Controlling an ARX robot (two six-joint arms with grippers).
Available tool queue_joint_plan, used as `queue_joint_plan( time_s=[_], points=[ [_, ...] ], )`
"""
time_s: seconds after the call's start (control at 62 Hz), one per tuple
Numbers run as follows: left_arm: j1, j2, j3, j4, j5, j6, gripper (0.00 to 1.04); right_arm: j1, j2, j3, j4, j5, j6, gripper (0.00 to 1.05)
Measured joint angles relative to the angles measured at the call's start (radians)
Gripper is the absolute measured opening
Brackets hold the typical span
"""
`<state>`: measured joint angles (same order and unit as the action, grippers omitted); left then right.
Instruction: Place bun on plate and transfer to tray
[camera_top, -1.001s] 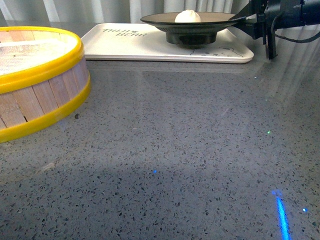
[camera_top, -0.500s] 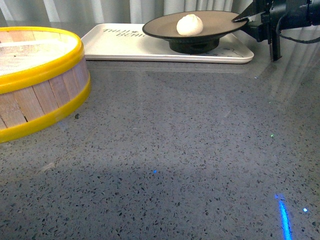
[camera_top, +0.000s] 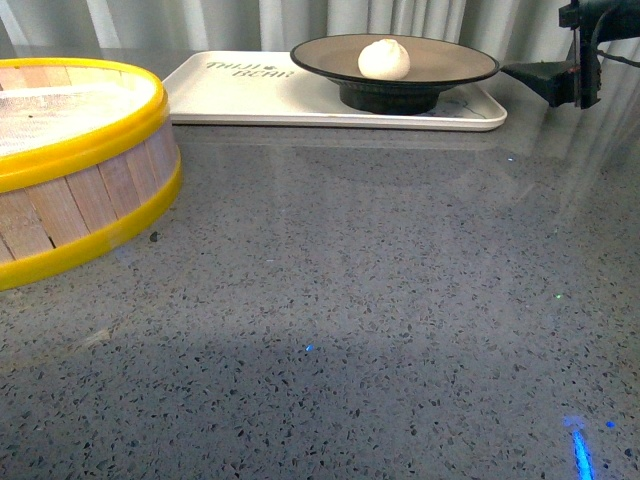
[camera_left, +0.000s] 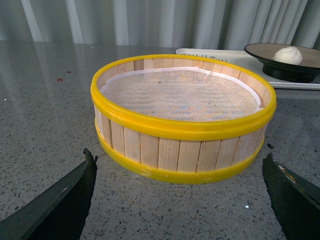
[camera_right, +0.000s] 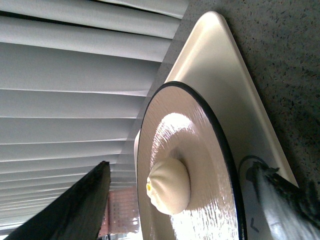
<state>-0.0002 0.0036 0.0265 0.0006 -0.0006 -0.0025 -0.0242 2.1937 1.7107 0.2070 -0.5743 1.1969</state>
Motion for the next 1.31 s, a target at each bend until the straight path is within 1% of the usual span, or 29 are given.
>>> queue_joint_plan(
  time_s=[0.016, 0.048, 0.113, 0.242, 0.355, 0.42, 0.533, 0.581, 0.597, 0.613, 0.694, 0.742, 0.759, 0.791, 0.855, 0.936, 0.968, 0.985, 1.017, 1.081, 1.098, 1.114, 1.13, 1.162, 1.227, 1.243, 1.307],
  points=[
    [0.000, 0.000, 0.000, 0.000, 0.000, 0.000, 0.98, -0.002, -0.008, -0.009, 0.000, 0.000, 0.000, 0.96],
    [0.000, 0.000, 0.000, 0.000, 0.000, 0.000, 0.98, -0.005, -0.024, -0.027, 0.001, 0.000, 0.000, 0.98],
    [0.000, 0.000, 0.000, 0.000, 0.000, 0.000, 0.98, -0.012, -0.051, -0.059, 0.012, 0.000, -0.001, 0.96],
    [0.000, 0.000, 0.000, 0.000, 0.000, 0.000, 0.98, -0.034, -0.123, -0.140, 0.060, -0.002, 0.000, 0.96],
    [0.000, 0.000, 0.000, 0.000, 0.000, 0.000, 0.98, -0.064, -0.192, -0.190, 0.051, 0.012, -0.012, 0.96],
    [0.000, 0.000, 0.000, 0.000, 0.000, 0.000, 0.98, -0.088, -0.237, -0.212, 0.031, 0.043, -0.039, 0.96],
    [0.000, 0.000, 0.000, 0.000, 0.000, 0.000, 0.98, -0.136, -0.327, -0.262, -0.007, 0.142, -0.129, 0.96],
    [0.000, 0.000, 0.000, 0.000, 0.000, 0.000, 0.98, -0.158, -0.373, -0.289, -0.015, 0.204, -0.206, 0.96],
    [0.000, 0.000, 0.000, 0.000, 0.000, 0.000, 0.98, -0.162, -0.383, -0.295, -0.015, 0.211, -0.214, 0.96],
    [0.000, 0.000, 0.000, 0.000, 0.000, 0.000, 0.98, -0.170, -0.401, -0.307, -0.014, 0.246, -0.257, 0.96],
    [0.000, 0.000, 0.000, 0.000, 0.000, 0.000, 0.98, -0.199, -0.476, -0.363, 0.006, 0.327, -0.401, 0.96],
    [0.000, 0.000, 0.000, 0.000, 0.000, 0.000, 0.98, -0.216, -0.529, -0.414, 0.045, 0.382, -0.512, 0.96],
    [0.000, 0.000, 0.000, 0.000, 0.000, 0.000, 0.98, -0.217, -0.534, -0.420, 0.050, 0.388, -0.524, 0.96],
    [0.000, 0.000, 0.000, 0.000, 0.000, 0.000, 0.98, -0.229, -0.578, -0.467, 0.091, 0.430, -0.607, 0.96],
    [0.000, 0.000, 0.000, 0.000, 0.000, 0.000, 0.98, -0.245, -0.644, -0.553, 0.174, 0.484, -0.760, 0.96],
    [0.000, 0.000, 0.000, 0.000, 0.000, 0.000, 0.98, -0.265, -0.729, -0.673, 0.279, 0.494, -0.970, 0.96],
    [0.000, 0.000, 0.000, 0.000, 0.000, 0.000, 0.98, -0.272, -0.760, -0.718, 0.312, 0.496, -1.037, 0.96],
    [0.000, 0.000, 0.000, 0.000, 0.000, 0.000, 0.98, -0.275, -0.770, -0.732, 0.324, 0.497, -1.048, 0.96],
    [0.000, 0.000, 0.000, 0.000, 0.000, 0.000, 0.98, -0.286, -0.811, -0.796, 0.369, 0.490, -1.136, 0.96],
    [0.000, 0.000, 0.000, 0.000, 0.000, 0.000, 0.98, -0.302, -0.859, -0.865, 0.394, 0.475, -1.216, 0.96],
    [0.000, 0.000, 0.000, 0.000, 0.000, 0.000, 0.98, -0.312, -0.881, -0.890, 0.383, 0.438, -1.228, 0.94],
    [0.000, 0.000, 0.000, 0.000, 0.000, 0.000, 0.98, -0.321, -0.908, -0.915, 0.346, 0.373, -1.227, 0.90],
    [0.000, 0.000, 0.000, 0.000, 0.000, 0.000, 0.98, -0.326, -0.932, -0.941, 0.325, 0.330, -1.222, 0.86],
    [0.000, 0.000, 0.000, 0.000, 0.000, 0.000, 0.98, -0.328, -0.983, -1.011, 0.317, 0.270, -1.215, 0.79],
    [0.000, 0.000, 0.000, 0.000, 0.001, 0.000, 0.98, -0.311, -1.086, -1.137, 0.327, 0.258, -1.209, 0.67],
    [0.000, 0.000, 0.000, 0.000, 0.001, 0.000, 0.98, -0.307, -1.101, -1.155, 0.328, 0.259, -1.208, 0.65],
    [0.000, 0.000, 0.000, 0.000, 0.000, 0.000, 0.98, -0.278, -1.202, -1.265, 0.339, 0.282, -1.208, 0.52]
  ],
)
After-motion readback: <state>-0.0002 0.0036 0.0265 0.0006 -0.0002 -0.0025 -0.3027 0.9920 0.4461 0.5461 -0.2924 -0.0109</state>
